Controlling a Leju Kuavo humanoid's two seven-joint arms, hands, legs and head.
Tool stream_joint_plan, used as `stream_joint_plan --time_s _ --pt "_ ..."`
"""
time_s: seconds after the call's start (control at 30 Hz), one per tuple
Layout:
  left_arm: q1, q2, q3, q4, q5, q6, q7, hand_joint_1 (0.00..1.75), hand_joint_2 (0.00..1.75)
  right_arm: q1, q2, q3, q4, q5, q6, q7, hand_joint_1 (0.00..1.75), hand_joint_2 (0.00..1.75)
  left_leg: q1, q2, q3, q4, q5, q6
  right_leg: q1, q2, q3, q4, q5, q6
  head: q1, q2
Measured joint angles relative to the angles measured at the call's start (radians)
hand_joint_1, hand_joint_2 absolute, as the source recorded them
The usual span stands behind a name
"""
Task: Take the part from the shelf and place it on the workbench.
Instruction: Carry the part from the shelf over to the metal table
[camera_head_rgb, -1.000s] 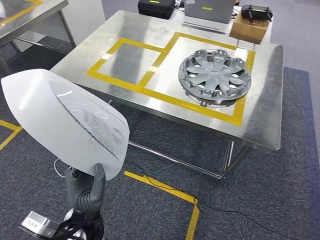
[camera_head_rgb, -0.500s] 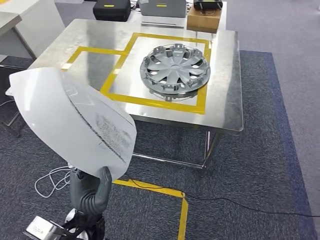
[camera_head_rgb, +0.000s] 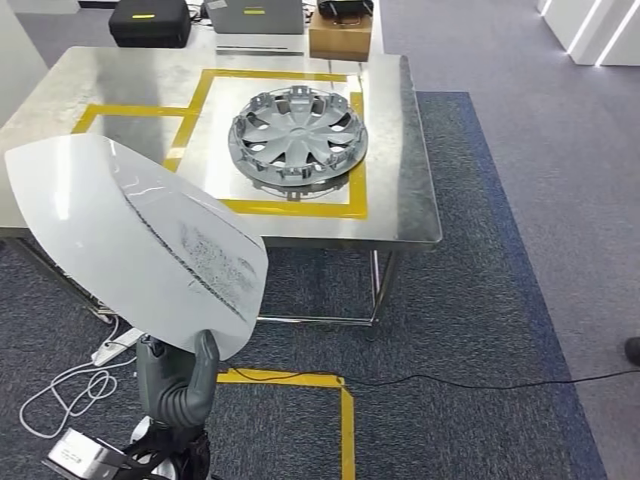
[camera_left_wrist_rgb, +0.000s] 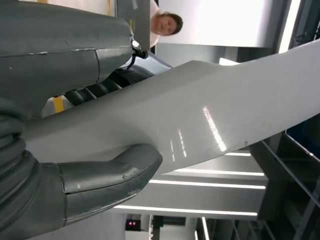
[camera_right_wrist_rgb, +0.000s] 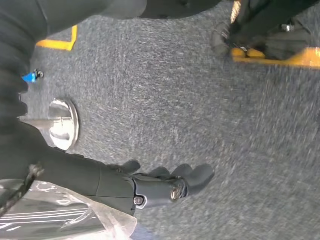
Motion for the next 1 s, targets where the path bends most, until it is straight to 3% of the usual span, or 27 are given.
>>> stream_joint_plan --time_s 0.07,0.1,0.2,0.27,0.33,0.4,0.43,0.5,0.57,0.6,0.63,0.7,0.73,0.77,0.9,0.93,1.0 --pt "0.0 0.0 0.0 0.001 0.0 0.0 0.0 1.75 1.75 0.0 -0.001 0.0 0.0 0.001 -0.004 0.012 0.0 1.75 0.0 0.019 -0.001 0.001 -0.001 -0.001 -0.004 -0.009 -0.036 0.082 -0.021 0.009 0.0 0.0" --pt "0.0 0.0 0.0 0.001 0.0 0.0 0.0 1.75 1.75 0.001 -0.001 0.0 0.0 0.002 -0.009 0.023 0.0 1.75 0.0 0.025 -0.001 0.001 -0.001 -0.002 -0.007 -0.011 -0.026 0.068 -0.005 0.012 0.0 0.0" --pt "-0.002 -0.001 0.0 0.002 0.002 0.001 0.001 1.75 1.75 0.002 -0.002 0.0 0.0 0.009 -0.031 0.08 0.0 1.75 0.0 0.033 -0.001 0.009 -0.008 -0.014 -0.013 -0.018 0.09 -0.129 0.075 0.015 0.0 0.0" --pt "-0.007 -0.002 -0.001 0.002 0.004 0.001 0.005 1.75 1.75 -0.001 -0.003 0.001 0.0 0.014 -0.04 0.123 0.0 1.75 -0.004 0.034 -0.003 0.015 -0.01 -0.026 -0.012 -0.019 0.132 -0.198 0.084 0.005 -0.002 0.0" --pt "-0.014 -0.003 -0.001 0.004 0.007 0.003 0.012 1.75 1.75 -0.001 -0.003 0.001 0.0 0.014 -0.051 0.142 0.0 1.75 -0.004 0.033 -0.005 0.018 -0.01 -0.035 -0.009 -0.017 0.132 -0.198 0.083 -0.01 -0.004 0.0" --pt "-0.016 -0.003 -0.001 0.005 0.008 0.007 0.014 1.75 1.75 0.0 -0.003 0.002 0.0 0.02 -0.07 0.124 0.0 1.75 -0.001 0.032 -0.011 0.039 -0.03 -0.043 -0.01 -0.017 0.132 -0.199 0.085 -0.025 -0.005 0.0" --pt "-0.016 -0.004 -0.001 0.005 0.009 0.01 0.014 1.75 1.75 0.0 -0.003 0.004 0.0 0.025 -0.083 0.106 0.0 1.75 -0.001 0.031 -0.026 0.076 -0.055 -0.047 -0.011 -0.017 0.133 -0.2 0.086 -0.031 -0.007 0.0" --pt "-0.014 -0.003 0.001 0.005 0.008 0.022 0.012 1.75 1.75 0.002 -0.003 0.013 0.0 0.038 -0.119 0.042 0.0 1.75 -0.001 0.03 -0.083 0.206 -0.124 -0.051 -0.01 -0.017 0.132 -0.2 0.087 -0.038 -0.01 0.0" --pt "-0.005 -0.002 0.004 0.005 0.005 0.04 0.008 1.75 1.75 0.007 -0.003 0.028 0.0 0.048 -0.164 -0.072 0.0 1.75 -0.001 0.03 -0.129 0.308 -0.155 -0.05 -0.006 -0.017 0.131 -0.199 0.086 -0.04 -0.01 0.0" --pt "0.001 0.0 0.006 0.004 0.004 0.047 0.006 1.75 1.75 0.01 -0.003 0.037 0.0 0.048 -0.183 -0.134 0.0 1.75 -0.001 0.029 -0.129 0.307 -0.141 -0.047 -0.004 -0.015 0.132 -0.199 0.086 -0.041 -0.01 0.0" --pt "0.006 0.001 0.007 0.004 0.004 0.053 0.005 1.75 1.75 0.011 -0.003 0.044 0.0 0.045 -0.192 -0.184 0.0 1.75 -0.002 0.029 -0.111 0.267 -0.11 -0.041 -0.001 -0.013 0.134 -0.199 0.086 -0.041 -0.01 0.0" --pt "0.013 0.002 0.011 0.001 0.006 0.057 0.003 1.75 1.75 0.011 -0.003 0.053 0.001 0.027 -0.186 -0.227 0.0 1.75 -0.008 0.027 -0.048 0.131 -0.04 -0.022 0.004 -0.011 0.137 -0.198 0.085 -0.04 -0.01 0.0" --pt "0.015 0.003 0.012 0.0 0.008 0.057 0.002 1.75 1.75 0.011 -0.003 0.055 0.003 0.012 -0.17 -0.227 0.0 1.75 -0.011 0.026 -0.024 0.076 -0.021 -0.015 0.007 -0.011 0.136 -0.197 0.085 -0.038 -0.01 0.0" --pt "0.017 0.003 0.013 -0.001 0.008 0.057 0.002 1.75 1.75 0.011 -0.003 0.054 0.004 -0.008 -0.152 -0.223 0.0 1.75 -0.014 0.026 -0.012 0.043 -0.014 -0.011 0.008 -0.012 0.133 -0.196 0.085 -0.036 -0.009 0.0" --pt "0.026 0.002 0.019 -0.002 0.017 0.059 0.001 1.75 1.75 0.01 -0.003 0.035 0.004 -0.068 -0.088 -0.209 0.0 1.75 -0.012 0.028 -0.01 0.019 -0.008 -0.005 0.005 -0.015 0.119 -0.184 0.076 -0.017 -0.008 0.0" --pt "0.026 0.002 0.02 -0.002 0.02 0.058 0.001 1.75 1.75 0.009 -0.003 0.031 0.004 -0.07 -0.077 -0.204 0.0 1.75 -0.009 0.029 -0.009 0.014 -0.004 -0.002 0.004 -0.015 0.104 -0.154 0.055 -0.012 -0.005 0.0" --pt "0.027 0.0 0.025 -0.002 0.025 0.054 0.001 1.75 1.75 0.007 -0.003 0.029 0.004 -0.069 -0.062 -0.198 0.0 1.75 -0.007 0.031 -0.011 0.011 -0.001 0.002 0.001 -0.016 0.048 -0.037 -0.008 -0.001 -0.001 0.0"
